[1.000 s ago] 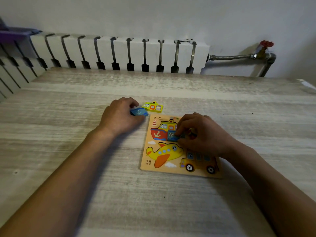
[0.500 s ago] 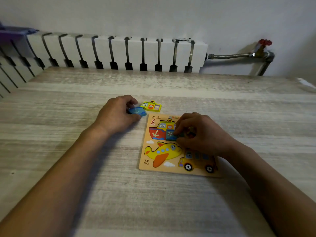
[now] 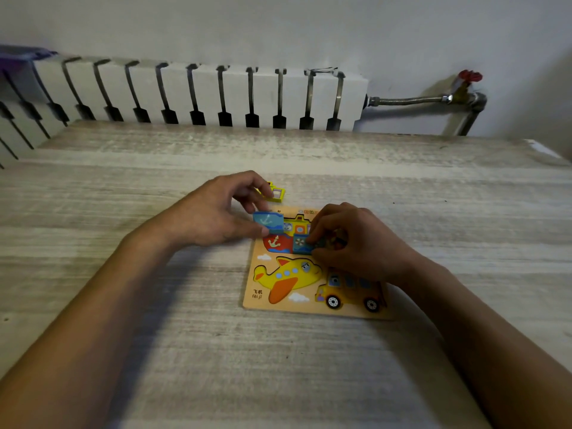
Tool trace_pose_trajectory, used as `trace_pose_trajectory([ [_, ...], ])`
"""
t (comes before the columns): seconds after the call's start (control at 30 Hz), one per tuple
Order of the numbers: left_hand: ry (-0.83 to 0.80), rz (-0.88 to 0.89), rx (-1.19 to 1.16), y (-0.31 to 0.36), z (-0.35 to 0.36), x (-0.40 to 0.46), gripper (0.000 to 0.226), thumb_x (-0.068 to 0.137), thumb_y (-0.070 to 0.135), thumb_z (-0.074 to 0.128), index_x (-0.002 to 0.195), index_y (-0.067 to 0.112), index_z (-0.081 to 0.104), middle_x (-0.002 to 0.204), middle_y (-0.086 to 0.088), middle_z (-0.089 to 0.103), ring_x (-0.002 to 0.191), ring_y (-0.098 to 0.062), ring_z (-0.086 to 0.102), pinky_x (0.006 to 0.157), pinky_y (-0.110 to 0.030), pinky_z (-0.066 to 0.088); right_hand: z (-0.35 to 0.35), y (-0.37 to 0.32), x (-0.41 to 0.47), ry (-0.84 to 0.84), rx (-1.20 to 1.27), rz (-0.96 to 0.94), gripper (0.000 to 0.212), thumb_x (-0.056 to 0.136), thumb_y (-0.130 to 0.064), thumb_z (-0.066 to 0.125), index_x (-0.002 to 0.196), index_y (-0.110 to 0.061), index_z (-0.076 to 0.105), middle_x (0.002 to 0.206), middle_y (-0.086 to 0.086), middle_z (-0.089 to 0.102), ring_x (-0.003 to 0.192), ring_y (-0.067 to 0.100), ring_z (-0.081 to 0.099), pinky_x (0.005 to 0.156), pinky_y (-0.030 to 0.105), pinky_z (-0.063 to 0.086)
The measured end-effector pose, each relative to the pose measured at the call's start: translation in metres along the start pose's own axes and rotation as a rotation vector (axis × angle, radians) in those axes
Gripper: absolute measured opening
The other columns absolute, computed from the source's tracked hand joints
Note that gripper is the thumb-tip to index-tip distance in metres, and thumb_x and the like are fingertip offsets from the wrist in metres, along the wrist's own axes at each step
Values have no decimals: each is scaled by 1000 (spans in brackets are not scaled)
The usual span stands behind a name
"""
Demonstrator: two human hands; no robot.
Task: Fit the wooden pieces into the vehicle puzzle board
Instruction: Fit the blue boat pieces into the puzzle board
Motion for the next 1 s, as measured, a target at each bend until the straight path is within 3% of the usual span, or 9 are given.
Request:
trace_pose_trajectory([
  [0.1, -55, -32, -3, -6, 9, -1, 44, 63, 16, 87, 98, 28, 62, 97, 3, 71, 86, -19, 60, 59, -10, 43, 0, 0, 0, -6, -3, 3, 17, 75, -22, 74, 91, -22, 73, 105, -6, 65, 99, 16, 54, 86, 39, 46],
  [0.27, -60, -76, -3, -13, 11, -2, 45, 60, 20, 89, 94, 34, 62, 97, 11, 70, 82, -14, 60, 59, -14, 46, 0, -1, -1, -8, -1, 7, 17, 75, -22, 74, 92, -21, 73, 106, -5, 64, 99, 16, 54, 86, 39, 47],
  [0.5, -83, -59, 74, -9, 15, 0, 45, 59, 19, 90, 95, 30, 67, 94, 19, 70, 82, -9, 55, 70, -17, 47, -1, -1, -2, -4, 11, 16, 16, 75, -20, 74, 90, -22, 73, 106, -4, 65, 98, 17, 54, 86, 38, 46],
  [0.63, -91, -62, 165, -4, 20, 0, 37, 58, 31, 89, 90, 41, 71, 88, 20, 66, 80, 3, 56, 69, -20, 45, -1, -1, -2, -11, 14, 18, 16, 75, -20, 74, 91, -22, 73, 106, -5, 64, 99, 16, 54, 85, 39, 47],
  [0.77, -104, -52, 157, 0, 22, 0, 25, 59, 31, 89, 82, 33, 77, 98, 17, 70, 95, -4, 61, 86, -39, 50, 0, -1, -1, -6, 20, 17, 15, 75, -20, 75, 90, -23, 73, 105, -4, 64, 99, 17, 55, 85, 40, 47],
  [1.0, -148, -28, 182, 1, 26, 1, 19, 64, 35, 86, 80, 28, 80, 100, 20, 69, 98, 6, 59, 89, -29, 47, 0, 0, -1, 6, 21, 14, 16, 74, -20, 75, 90, -20, 74, 104, -5, 65, 99, 16, 55, 84, 40, 48],
])
Point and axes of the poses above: each hand's wrist, its own x-axis towards the middle knuckle, its own z-axis out of the palm, y = z × x, the point moved 8 cm from there along x, towards the middle knuckle
